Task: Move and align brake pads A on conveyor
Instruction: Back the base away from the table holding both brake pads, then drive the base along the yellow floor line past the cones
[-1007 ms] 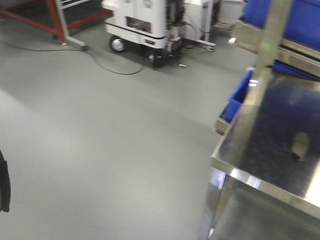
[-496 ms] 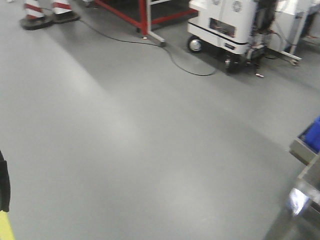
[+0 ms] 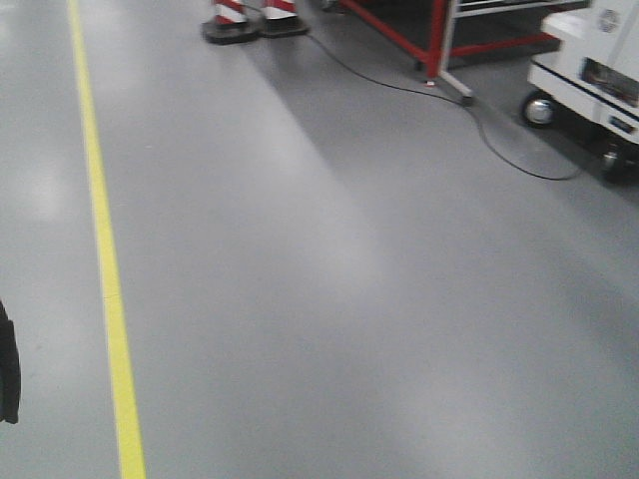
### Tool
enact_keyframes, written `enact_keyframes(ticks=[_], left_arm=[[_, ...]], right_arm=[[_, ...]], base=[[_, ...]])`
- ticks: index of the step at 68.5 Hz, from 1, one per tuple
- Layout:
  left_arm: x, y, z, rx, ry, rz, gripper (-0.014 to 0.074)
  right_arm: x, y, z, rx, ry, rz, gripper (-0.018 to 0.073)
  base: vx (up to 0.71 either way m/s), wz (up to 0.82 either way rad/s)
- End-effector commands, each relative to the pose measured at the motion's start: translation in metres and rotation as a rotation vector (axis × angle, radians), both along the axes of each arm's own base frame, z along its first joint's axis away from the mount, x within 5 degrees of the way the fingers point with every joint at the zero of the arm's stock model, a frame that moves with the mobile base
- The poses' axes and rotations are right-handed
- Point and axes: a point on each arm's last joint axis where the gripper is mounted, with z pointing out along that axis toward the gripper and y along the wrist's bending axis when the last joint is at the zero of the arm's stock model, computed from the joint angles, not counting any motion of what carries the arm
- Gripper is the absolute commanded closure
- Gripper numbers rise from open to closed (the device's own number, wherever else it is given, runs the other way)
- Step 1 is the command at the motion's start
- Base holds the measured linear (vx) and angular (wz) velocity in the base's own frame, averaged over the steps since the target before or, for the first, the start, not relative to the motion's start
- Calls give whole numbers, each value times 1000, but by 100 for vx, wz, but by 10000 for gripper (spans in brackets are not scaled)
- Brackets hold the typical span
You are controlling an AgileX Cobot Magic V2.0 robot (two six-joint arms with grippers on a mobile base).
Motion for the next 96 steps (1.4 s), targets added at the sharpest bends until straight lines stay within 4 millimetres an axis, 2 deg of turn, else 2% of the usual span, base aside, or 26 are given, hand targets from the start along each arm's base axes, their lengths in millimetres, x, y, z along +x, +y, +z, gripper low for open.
enact_keyframes(ticks=[1,45,96], left_arm=[[2,-2,15,-36,-99,-20,534],[2,-2,15,-37,-98,-20,534],[2,-2,15,-37,-98,-20,534]], right_arm=[[2,0,17,-9,-117,5,526],[2,0,17,-9,-116,5,526],[2,0,17,-9,-116,5,526]], base=[[8,56],[17,28],[39,6]])
